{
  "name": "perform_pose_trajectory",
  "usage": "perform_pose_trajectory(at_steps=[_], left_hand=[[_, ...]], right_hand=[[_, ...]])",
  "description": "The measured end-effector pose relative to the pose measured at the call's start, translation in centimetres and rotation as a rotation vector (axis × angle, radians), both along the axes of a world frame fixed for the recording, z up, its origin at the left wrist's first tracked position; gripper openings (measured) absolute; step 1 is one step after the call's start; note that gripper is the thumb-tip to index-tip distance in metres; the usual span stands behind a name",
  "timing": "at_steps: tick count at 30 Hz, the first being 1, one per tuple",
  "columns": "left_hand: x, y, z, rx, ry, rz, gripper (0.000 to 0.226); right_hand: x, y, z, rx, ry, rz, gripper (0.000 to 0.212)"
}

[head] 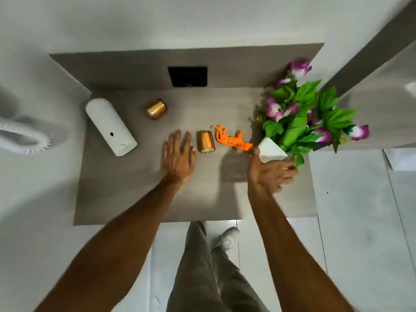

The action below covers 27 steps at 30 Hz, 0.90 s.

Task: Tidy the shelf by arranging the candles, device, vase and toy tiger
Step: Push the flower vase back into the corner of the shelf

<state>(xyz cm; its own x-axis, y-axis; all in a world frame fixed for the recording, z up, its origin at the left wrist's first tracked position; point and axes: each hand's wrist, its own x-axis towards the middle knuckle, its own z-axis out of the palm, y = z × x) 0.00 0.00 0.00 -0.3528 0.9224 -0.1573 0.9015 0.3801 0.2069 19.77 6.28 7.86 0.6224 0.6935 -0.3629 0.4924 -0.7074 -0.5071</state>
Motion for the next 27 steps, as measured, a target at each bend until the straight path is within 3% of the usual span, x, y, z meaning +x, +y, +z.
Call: perform_pose_trajectory(at_steps=[4,8,15,21,27], left_hand=[[-0.8,1.9,-3.2,0.034,0.013,0.017,0.059],[-1.2,2.8,-5.3,0.133,0.068,0.023,0.060],[-1.1,3.0,-6.1,0.214,0.104,0.059,0.058],[-1.1,3.2,-6.0,0.201,0.099,0.074,0.059],[-1.1,3.2,-5.9,0.189,0.109,0.073,0.060]], right_hand=[[0.2,3.1,-2.0,-0.110,0.139,-0.148,0.111],[1.8,4.9,-3.4,-0.124,0.067,-0.079,0.101],[4.3,6.7,-4.9,0.153,-0.059,-0.105,0.084],[3.5,11.6,-7.2,0.510,0.105,-0.029,0.093],[3.7,14.8,-10.1,0.530,0.106,0.167,0.095]])
